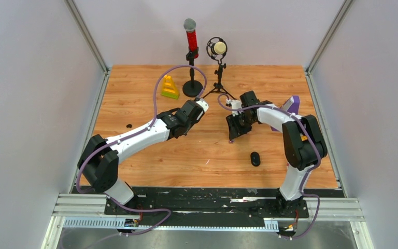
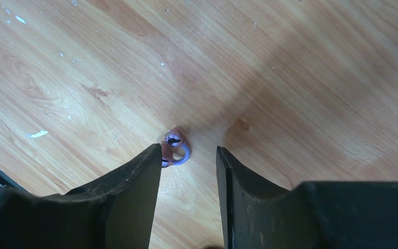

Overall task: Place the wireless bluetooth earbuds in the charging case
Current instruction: Pick up the earbud from the center of the board.

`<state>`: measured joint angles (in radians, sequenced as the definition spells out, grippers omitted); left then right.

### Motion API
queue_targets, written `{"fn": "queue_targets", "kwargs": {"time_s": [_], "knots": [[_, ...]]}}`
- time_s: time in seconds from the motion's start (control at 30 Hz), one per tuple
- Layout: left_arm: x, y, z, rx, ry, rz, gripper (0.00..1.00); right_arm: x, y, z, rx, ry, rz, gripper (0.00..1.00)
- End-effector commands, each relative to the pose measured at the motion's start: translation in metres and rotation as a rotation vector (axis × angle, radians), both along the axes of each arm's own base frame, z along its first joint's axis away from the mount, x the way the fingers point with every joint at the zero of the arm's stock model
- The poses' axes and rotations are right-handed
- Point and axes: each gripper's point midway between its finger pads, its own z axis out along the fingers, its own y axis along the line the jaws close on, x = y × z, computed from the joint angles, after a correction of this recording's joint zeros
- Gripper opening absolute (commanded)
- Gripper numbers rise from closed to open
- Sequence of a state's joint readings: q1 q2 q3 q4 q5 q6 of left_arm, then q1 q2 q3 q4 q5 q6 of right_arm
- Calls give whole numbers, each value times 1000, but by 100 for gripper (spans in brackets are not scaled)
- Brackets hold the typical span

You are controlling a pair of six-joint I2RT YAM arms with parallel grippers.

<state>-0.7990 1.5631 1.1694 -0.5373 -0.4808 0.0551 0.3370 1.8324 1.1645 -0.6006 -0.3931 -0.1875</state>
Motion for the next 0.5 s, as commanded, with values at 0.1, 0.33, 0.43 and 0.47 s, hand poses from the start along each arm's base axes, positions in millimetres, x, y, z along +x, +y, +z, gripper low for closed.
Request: {"fn": "queue_targets", "kwargs": {"time_s": [0.1, 0.33, 0.43, 0.47], "knots": [[5, -3, 12, -25, -50, 5, 0, 6, -2, 36, 126, 20, -107, 44], [4, -3, 8, -19, -42, 4, 0, -3, -8, 45, 325, 155, -274, 37], [4, -3, 7, -14, -41, 3, 0, -6, -8, 50, 388, 161, -320, 30], [4, -3, 7, -14, -40, 2, 0, -8, -8, 50, 405, 167, -340, 29]]}}
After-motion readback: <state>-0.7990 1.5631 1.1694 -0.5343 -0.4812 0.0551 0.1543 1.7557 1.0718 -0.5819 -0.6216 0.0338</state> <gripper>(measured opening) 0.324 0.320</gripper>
